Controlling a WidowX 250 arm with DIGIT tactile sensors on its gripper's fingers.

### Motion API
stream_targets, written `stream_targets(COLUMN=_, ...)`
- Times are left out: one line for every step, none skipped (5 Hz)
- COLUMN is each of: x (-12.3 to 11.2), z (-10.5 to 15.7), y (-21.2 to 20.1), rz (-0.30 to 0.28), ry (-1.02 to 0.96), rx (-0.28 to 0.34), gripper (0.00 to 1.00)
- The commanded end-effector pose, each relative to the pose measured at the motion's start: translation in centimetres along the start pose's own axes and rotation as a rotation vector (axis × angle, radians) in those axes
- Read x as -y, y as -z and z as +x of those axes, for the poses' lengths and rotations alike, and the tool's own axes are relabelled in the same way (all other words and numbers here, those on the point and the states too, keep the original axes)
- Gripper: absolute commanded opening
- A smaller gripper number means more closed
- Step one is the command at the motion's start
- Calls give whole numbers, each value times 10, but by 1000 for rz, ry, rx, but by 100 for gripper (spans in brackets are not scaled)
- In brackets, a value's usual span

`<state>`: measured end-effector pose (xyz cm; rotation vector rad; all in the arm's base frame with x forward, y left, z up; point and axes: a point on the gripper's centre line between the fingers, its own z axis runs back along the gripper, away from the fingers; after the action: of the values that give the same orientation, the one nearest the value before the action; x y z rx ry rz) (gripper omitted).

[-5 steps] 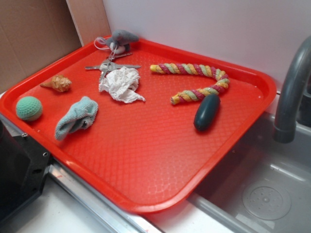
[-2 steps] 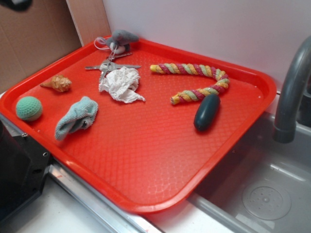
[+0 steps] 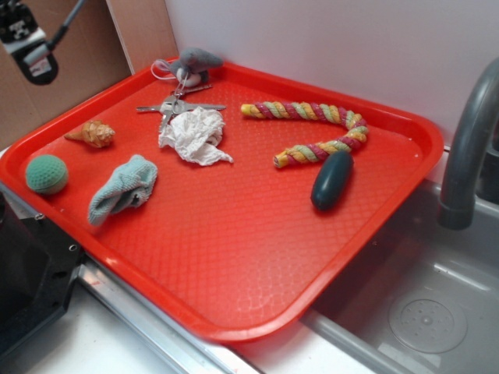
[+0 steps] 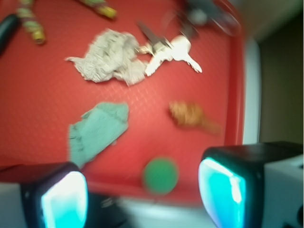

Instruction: Grab the shell.

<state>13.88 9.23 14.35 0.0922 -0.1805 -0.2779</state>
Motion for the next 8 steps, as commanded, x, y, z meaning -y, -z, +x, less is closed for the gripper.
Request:
stream_targets(x=-38, z=8, y=41, rz=2, ry=278, rx=-57, gripper=100)
stream_targets(x=-41, z=21, y=64, rz=-18, ry=324, rx=-81, gripper=100)
stream_targets(x=-43, z=32, y=90, rz=-46, ry=354, rx=-87, gripper=100)
stream_targets(x=-36, z=42, y=110, rz=-53, ry=386, rx=-91, gripper=100)
stream_targets(x=-22, z=34, y=130, rz=-69, ry=402, rx=-135, gripper=100)
stream_targets(x=-17, z=-1, y=138, rz=-66, ry=389, rx=-137, gripper=0)
stream_targets(x=-15, z=-18, y=134, rz=-62, ry=382, rx=-138, gripper=0)
stream_targets(x=-14, z=-30, y=115, rz=-79, ry=317, rx=-157, gripper=0)
